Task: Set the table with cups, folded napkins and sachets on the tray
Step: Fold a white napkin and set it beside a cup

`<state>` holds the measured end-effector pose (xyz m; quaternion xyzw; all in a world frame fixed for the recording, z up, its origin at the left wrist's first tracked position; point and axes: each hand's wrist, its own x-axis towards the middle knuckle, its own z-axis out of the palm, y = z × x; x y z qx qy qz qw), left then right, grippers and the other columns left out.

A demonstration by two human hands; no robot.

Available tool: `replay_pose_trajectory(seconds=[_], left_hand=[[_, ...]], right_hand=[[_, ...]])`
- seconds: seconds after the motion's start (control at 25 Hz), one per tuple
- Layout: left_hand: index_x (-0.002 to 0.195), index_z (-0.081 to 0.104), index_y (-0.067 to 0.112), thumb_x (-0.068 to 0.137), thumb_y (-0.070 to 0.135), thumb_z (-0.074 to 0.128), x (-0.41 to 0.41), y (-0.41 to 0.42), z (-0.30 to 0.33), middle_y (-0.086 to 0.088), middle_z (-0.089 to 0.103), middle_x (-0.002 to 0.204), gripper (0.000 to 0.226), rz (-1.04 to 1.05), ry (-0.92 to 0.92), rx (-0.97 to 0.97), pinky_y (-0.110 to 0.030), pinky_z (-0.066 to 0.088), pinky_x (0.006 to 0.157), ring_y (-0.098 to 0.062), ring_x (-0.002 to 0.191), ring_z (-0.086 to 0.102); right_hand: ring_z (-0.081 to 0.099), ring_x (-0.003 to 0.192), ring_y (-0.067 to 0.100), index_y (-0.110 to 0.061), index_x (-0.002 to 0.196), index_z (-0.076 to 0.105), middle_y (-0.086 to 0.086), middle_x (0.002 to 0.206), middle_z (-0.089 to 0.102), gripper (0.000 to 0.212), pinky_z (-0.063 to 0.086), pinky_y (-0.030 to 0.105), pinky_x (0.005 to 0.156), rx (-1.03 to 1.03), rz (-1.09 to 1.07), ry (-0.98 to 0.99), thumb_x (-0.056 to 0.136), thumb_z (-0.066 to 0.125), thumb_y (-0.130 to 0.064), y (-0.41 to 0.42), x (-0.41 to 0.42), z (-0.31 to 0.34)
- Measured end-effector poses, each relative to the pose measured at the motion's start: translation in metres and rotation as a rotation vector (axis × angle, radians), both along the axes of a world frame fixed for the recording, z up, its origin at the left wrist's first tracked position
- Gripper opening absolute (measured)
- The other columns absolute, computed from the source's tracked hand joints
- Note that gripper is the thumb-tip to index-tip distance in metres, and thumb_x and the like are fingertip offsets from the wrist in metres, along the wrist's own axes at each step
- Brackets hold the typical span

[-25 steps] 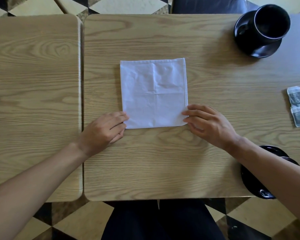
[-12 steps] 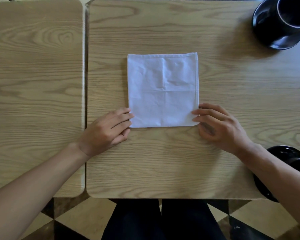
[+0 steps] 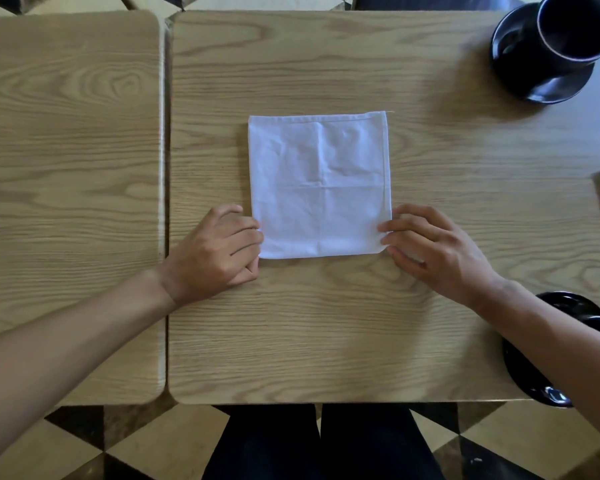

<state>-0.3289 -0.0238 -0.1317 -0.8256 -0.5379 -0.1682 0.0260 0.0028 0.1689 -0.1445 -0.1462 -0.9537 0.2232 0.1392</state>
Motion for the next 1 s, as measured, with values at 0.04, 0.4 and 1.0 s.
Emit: replay_pose_trajectory(seconds=[0.04, 0.4, 1.0], left_hand=[[0.078, 0.068, 0.005, 0.087, 0.003, 0.061, 0.004, 0.000, 0.001, -0.009, 0.070, 0.091, 0.011, 0.047, -0.050, -0.020, -0.046, 0.049, 0.097, -0.028, 0.096, 0.071], [0.091, 0.057, 0.016, 0.094, 0.021, 0.043, 0.037, 0.009, 0.008, 0.005, 0.072, 0.095, 0.016, 0.764, -0.804, -0.214, -0.016, 0.043, 0.055, -0.001, 0.059, 0.057], [0.110, 0.046, 0.008, 0.106, 0.024, 0.032, 0.027, 0.111, -0.007, -0.007, 0.060, 0.065, 0.022, 1.211, -0.520, -0.141, -0.043, 0.038, 0.050, -0.039, 0.057, 0.058]], right_hand=[[0.061, 0.126, 0.032, -0.003, 0.102, 0.074, 0.005, 0.116, 0.074, 0.016, 0.050, 0.047, 0.103, -0.029, -0.029, 0.008, 0.102, 0.062, -0.012, -0.002, -0.002, 0.001], [0.063, 0.109, -0.005, -0.023, 0.111, 0.062, -0.028, 0.107, 0.069, 0.023, 0.039, 0.003, 0.090, -0.452, -0.556, 0.076, 0.106, 0.044, -0.035, -0.012, -0.027, 0.007], [0.046, 0.058, 0.006, -0.021, 0.103, 0.046, -0.013, 0.066, 0.049, 0.028, 0.023, 0.028, 0.048, -0.415, -0.888, -0.106, 0.110, 0.030, -0.043, 0.054, -0.116, 0.008]])
